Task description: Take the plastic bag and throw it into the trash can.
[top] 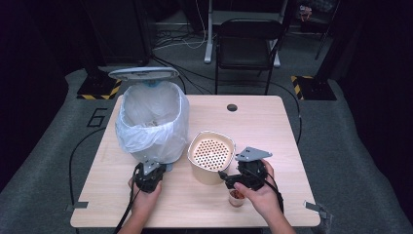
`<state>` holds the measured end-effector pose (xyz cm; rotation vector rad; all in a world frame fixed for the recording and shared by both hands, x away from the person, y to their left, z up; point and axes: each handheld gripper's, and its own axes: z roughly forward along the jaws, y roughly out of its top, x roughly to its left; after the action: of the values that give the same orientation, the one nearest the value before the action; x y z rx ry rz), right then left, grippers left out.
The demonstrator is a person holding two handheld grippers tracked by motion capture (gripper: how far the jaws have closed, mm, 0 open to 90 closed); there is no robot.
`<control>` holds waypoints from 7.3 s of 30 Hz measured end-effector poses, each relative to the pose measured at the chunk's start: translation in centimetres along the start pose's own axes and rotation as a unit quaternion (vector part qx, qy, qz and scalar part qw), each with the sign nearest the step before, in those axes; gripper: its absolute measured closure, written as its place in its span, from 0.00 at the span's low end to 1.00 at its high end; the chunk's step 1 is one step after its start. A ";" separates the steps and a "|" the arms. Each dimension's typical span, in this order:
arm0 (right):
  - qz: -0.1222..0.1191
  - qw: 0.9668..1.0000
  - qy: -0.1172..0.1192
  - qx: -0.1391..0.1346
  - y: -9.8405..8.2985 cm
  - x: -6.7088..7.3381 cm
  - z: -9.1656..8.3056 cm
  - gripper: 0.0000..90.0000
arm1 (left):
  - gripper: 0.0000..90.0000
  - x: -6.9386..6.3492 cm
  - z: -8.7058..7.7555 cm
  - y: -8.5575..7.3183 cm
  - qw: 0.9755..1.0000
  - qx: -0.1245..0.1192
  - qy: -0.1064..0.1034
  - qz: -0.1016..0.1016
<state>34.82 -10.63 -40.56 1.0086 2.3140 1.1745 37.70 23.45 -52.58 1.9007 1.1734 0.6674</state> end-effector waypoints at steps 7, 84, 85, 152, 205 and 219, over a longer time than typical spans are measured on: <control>0.005 1.000 -0.007 0.012 -2.3 0.0 0.0 0.16 | 1.00 0.1 -0.1 0.0 1.000 0.005 -0.003 0.001; 0.001 0.998 -0.037 0.048 -6.7 -1.6 0.5 0.34 | 1.00 0.1 0.0 0.0 1.000 0.001 -0.003 -0.002; -0.001 0.998 -0.039 0.049 -6.7 -2.1 0.4 0.34 | 1.00 0.1 0.0 0.0 1.000 0.003 -0.003 -0.002; 0.044 0.994 -0.101 0.018 -2.6 -8.3 -2.5 0.29 | 1.00 0.2 0.0 0.0 1.000 -0.001 -0.006 -0.008; 0.019 0.996 -0.054 0.065 4.2 -6.1 4.8 0.87 | 1.00 0.2 0.0 0.0 1.000 0.002 -0.008 -0.009; -0.019 0.998 -0.019 0.065 3.5 -5.8 1.9 0.86 | 1.00 0.3 -0.1 0.0 1.000 0.005 -0.011 -0.007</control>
<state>41.42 -12.48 -38.90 1.0160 2.3953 0.9923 37.78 23.69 -52.50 1.9019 1.1785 0.6326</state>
